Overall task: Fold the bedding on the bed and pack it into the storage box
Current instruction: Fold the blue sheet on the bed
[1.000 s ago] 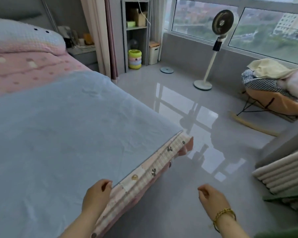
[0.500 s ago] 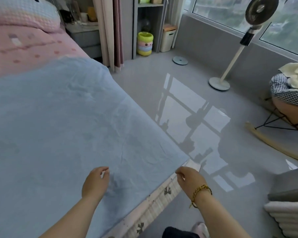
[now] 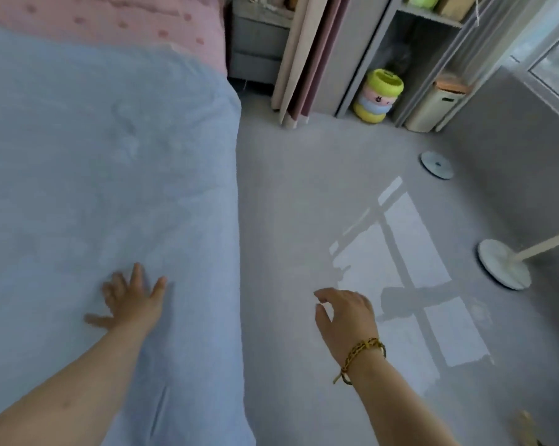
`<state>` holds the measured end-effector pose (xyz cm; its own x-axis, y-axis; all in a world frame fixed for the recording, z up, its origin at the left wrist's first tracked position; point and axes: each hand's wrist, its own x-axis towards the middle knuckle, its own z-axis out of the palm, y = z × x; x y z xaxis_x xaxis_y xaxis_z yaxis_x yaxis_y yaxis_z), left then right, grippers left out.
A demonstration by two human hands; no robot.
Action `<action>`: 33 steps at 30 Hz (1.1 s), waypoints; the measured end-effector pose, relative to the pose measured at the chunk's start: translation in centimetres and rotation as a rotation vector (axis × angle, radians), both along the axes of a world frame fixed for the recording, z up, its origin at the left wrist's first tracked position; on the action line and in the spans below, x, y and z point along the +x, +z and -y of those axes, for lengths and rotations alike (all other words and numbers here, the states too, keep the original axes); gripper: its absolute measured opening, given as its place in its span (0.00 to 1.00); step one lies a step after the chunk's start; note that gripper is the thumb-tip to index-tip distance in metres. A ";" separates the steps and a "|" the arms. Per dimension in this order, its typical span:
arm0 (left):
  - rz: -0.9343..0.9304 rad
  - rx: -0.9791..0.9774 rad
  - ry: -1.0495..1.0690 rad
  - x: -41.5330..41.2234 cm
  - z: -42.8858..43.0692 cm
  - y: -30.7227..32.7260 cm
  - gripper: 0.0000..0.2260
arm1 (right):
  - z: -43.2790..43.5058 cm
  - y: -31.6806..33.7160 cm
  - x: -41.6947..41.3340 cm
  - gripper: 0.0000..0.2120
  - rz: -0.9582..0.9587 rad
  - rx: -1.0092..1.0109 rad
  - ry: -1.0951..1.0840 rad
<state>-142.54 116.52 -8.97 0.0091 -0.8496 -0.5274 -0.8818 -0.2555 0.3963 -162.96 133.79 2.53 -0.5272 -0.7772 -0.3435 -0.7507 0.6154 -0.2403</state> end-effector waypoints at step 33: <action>0.205 -0.237 0.360 -7.0 25.3 -13.8 0.37 | 72.3 -20.9 -24.7 0.14 0.959 -0.164 -0.402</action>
